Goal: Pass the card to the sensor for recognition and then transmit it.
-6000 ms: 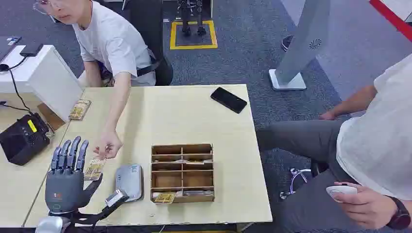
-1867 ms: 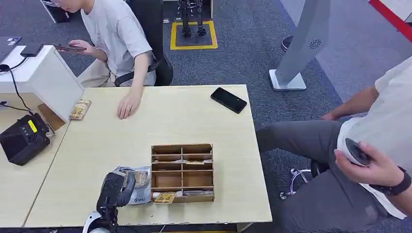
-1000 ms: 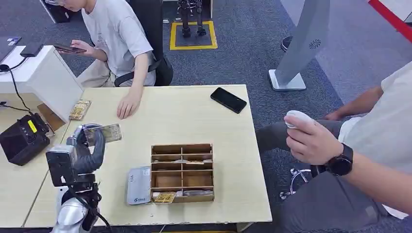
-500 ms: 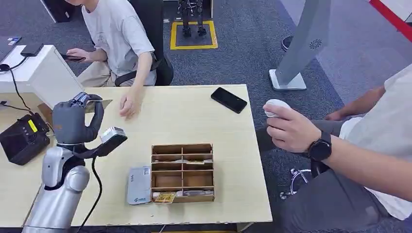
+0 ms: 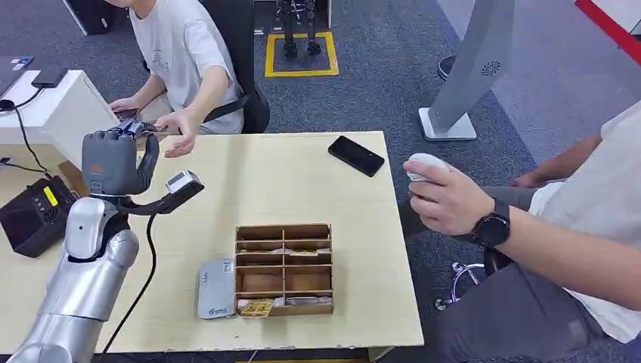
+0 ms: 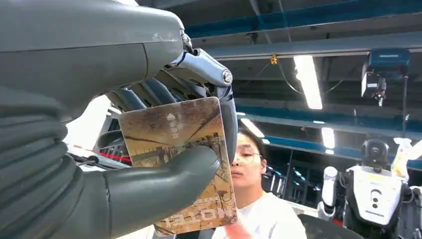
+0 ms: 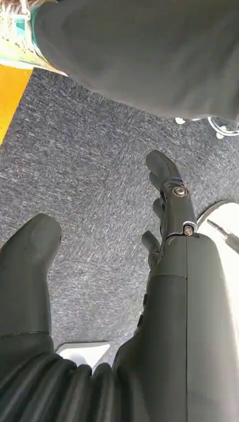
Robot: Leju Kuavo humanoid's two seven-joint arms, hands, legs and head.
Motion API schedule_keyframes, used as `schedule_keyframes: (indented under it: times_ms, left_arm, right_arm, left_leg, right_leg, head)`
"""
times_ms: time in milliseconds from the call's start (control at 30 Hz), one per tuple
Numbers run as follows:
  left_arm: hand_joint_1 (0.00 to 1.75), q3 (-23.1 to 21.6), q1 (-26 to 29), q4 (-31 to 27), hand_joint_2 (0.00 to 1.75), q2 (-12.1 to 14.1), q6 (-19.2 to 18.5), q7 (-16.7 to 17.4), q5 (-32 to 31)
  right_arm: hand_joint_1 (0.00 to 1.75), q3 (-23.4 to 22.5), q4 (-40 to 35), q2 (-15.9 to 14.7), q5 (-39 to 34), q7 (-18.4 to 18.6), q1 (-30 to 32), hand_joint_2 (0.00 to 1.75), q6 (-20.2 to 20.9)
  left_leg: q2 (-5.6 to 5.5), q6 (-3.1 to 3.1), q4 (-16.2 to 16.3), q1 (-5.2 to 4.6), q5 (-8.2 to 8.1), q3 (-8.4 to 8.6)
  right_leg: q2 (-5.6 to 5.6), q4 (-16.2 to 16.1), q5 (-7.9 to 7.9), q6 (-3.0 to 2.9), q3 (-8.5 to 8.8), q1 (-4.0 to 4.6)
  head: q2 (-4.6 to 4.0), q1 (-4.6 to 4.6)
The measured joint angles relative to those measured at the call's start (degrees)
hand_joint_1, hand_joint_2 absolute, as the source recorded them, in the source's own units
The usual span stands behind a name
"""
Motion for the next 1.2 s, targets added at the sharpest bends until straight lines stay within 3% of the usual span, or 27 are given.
schedule_keyframes:
  times_ms: [233, 267, 400, 600, 933, 1100, 1200]
  left_arm:
    - [1.75, 0.0, -1.1, 1.6, 1.75, 0.2, -0.8, 0.0, 0.5]
    - [0.00, 0.0, -1.1, 1.7, 1.75, 0.2, -0.8, 0.0, 1.2]
    - [0.00, 0.0, -1.2, 2.4, 1.75, 0.3, -1.7, 0.0, 4.2]
    - [0.00, 0.0, -1.3, 2.9, 1.75, 0.2, -4.7, 4.1, 3.6]
    - [0.00, 0.0, -1.5, 3.2, 1.75, 0.4, -4.9, 3.9, 3.8]
    - [0.00, 0.2, -1.5, 2.5, 1.75, 2.2, -8.9, -1.2, 14.1]
    - [0.00, 0.4, -1.2, 0.6, 1.75, 3.5, -14.9, -2.8, 20.5]
  right_arm:
    - [0.00, 0.0, 0.3, -0.4, 0.0, 0.5, 0.2, 1.75, -0.3]
    - [0.00, 0.0, 0.3, -0.4, 0.0, 0.5, 0.2, 1.75, -0.3]
    - [0.00, 0.0, 0.4, -0.4, 0.0, 0.7, 0.2, 1.75, -0.3]
    - [0.00, 0.0, 0.4, 0.1, -0.2, 1.6, 0.1, 1.75, -1.4]
    - [0.00, 0.0, 0.5, 1.0, -0.1, 1.6, 0.1, 1.75, -1.7]
    - [0.00, 0.0, 0.5, 0.3, -0.1, 0.9, 0.2, 1.75, -0.6]
    - [0.00, 0.0, 0.4, 0.1, -0.1, 1.0, 0.3, 1.75, -0.6]
  left_leg:
    - [0.01, 0.00, 0.0, 0.00, 0.00, 0.00]
    - [0.01, 0.00, 0.0, 0.00, 0.00, 0.00]
    - [0.01, 0.00, 0.0, 0.00, 0.00, 0.00]
    - [0.01, 0.00, 0.0, 0.00, 0.00, 0.00]
    - [0.01, 0.00, 0.0, 0.00, 0.00, -0.01]
    - [0.02, 0.00, 0.0, 0.00, 0.00, 0.00]
    - [0.01, 0.00, 0.0, 0.01, 0.00, -0.01]
  right_leg:
    - [0.00, 0.0, 0.00, 0.00, 0.00, 0.00]
    - [0.00, 0.0, 0.00, 0.00, 0.00, 0.00]
    - [0.02, 0.0, 0.00, 0.00, -0.01, 0.00]
    - [0.01, 0.0, 0.00, 0.00, -0.01, 0.00]
    - [0.01, 0.0, 0.00, 0.00, 0.00, 0.00]
    - [0.02, 0.0, 0.01, 0.00, 0.00, 0.00]
    - [0.01, 0.0, 0.00, 0.00, 0.00, 0.01]
  head:
    - [0.00, 0.00]
    - [0.00, 0.00]
    - [0.00, 0.00]
    - [0.00, 0.00]
    - [0.00, 0.00]
    - [0.00, 0.00]
    - [0.00, 0.02]
